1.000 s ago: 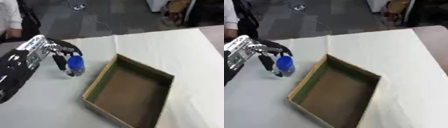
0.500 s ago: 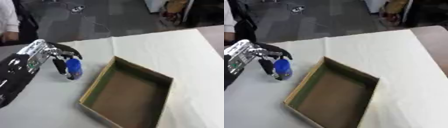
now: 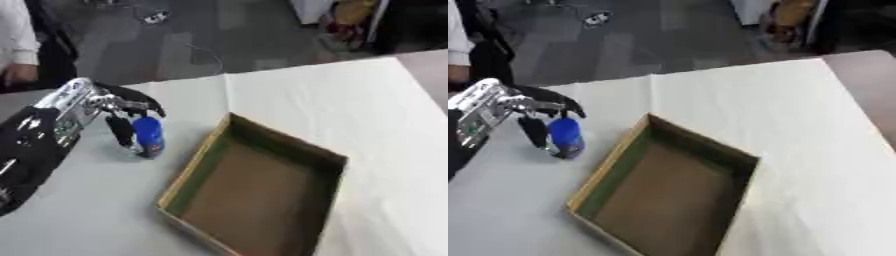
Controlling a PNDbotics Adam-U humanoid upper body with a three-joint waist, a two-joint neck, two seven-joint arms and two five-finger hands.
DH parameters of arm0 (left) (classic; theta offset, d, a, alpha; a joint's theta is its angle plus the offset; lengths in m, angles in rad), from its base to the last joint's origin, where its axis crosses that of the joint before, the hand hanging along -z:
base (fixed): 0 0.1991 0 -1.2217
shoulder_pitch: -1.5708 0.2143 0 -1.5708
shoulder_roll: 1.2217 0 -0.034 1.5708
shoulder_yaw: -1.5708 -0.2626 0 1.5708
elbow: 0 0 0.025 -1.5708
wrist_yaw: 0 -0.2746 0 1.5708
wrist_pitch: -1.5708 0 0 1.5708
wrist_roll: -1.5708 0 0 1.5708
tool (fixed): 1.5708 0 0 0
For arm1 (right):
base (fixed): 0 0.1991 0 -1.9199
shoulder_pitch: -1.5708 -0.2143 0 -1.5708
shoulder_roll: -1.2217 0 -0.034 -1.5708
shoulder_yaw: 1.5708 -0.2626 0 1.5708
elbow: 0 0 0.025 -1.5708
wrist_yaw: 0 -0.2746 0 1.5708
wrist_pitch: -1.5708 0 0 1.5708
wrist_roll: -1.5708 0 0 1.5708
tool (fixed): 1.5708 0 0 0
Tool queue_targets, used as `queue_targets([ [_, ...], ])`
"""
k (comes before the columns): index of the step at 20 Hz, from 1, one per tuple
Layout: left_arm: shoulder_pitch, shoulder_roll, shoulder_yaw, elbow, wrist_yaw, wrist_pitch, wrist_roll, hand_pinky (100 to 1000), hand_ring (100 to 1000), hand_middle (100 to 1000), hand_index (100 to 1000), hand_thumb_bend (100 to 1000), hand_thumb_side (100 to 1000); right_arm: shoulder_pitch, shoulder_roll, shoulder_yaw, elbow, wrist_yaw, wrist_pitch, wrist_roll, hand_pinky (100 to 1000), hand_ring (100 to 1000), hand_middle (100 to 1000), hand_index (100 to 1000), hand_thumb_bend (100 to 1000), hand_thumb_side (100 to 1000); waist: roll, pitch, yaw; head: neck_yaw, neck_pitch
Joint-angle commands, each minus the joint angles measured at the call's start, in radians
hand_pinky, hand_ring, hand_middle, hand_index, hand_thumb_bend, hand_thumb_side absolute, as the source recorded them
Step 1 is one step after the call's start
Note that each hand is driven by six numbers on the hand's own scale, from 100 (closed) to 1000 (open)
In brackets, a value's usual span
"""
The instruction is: Pick up objects on the table and place them in the box.
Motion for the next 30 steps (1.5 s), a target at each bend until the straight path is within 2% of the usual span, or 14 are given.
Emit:
queue_targets([
  [1,-0.015,0.046,0.020,-0.003,-0.005,0.001,0.004,697,810,976,968,552,286,-0.014,-0.010,-0.003,-0.015,0.001,-0.179,0.184,100,406,409,324,100,771,-0.001,-0.014,-0.001,0.007,-0.010],
  [10,-0.011,0.040,0.018,0.012,-0.013,-0.004,0.008,623,797,971,964,538,239,-0.017,-0.008,-0.001,-0.015,0.005,-0.180,0.191,100,407,410,324,100,773,-0.002,-0.011,-0.003,0.009,-0.011],
  [13,-0.007,0.036,0.016,0.018,-0.018,-0.006,0.001,566,757,954,960,534,235,-0.017,-0.008,-0.001,-0.015,0.005,-0.180,0.193,100,407,411,324,100,773,-0.002,-0.011,-0.003,0.011,-0.012],
  [22,0.001,0.024,0.012,0.032,-0.024,-0.018,0.008,492,693,905,918,531,227,-0.020,-0.007,0.000,-0.015,0.003,-0.180,0.198,100,407,411,322,100,776,-0.004,-0.010,-0.004,0.011,-0.012],
  [23,0.002,0.022,0.012,0.033,-0.024,-0.020,0.010,461,644,872,888,526,226,-0.020,-0.008,0.000,-0.015,0.003,-0.180,0.199,100,407,411,322,100,776,-0.004,-0.010,-0.005,0.012,-0.012],
  [30,0.007,0.014,0.011,0.039,-0.018,-0.032,0.052,369,563,782,819,488,234,-0.020,-0.007,0.001,-0.015,0.000,-0.180,0.203,100,408,411,322,100,776,-0.005,-0.010,-0.004,0.012,-0.010],
])
